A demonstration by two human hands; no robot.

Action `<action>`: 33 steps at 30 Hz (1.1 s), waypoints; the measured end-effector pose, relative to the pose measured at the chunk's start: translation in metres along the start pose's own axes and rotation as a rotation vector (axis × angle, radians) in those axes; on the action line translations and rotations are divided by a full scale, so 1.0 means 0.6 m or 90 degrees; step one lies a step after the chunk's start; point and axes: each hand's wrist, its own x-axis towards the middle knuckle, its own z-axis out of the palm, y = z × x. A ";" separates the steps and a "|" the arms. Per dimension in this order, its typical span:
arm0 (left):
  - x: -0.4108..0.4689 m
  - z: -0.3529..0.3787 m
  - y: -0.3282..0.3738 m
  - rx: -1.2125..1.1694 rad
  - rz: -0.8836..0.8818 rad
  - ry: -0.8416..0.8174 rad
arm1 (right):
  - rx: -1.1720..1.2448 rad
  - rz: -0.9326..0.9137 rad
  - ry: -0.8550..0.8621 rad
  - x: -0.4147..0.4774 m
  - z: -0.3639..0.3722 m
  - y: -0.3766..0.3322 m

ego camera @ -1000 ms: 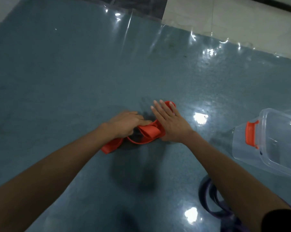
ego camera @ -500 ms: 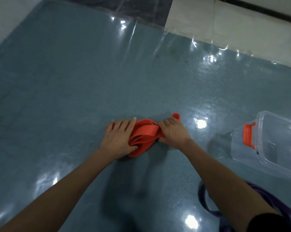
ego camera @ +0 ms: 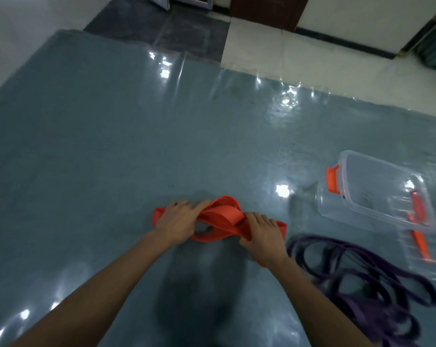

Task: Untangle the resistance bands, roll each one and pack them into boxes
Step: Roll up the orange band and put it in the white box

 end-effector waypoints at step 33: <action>-0.072 0.092 1.085 0.029 0.642 0.130 | 0.109 0.581 0.302 -0.971 -0.171 0.517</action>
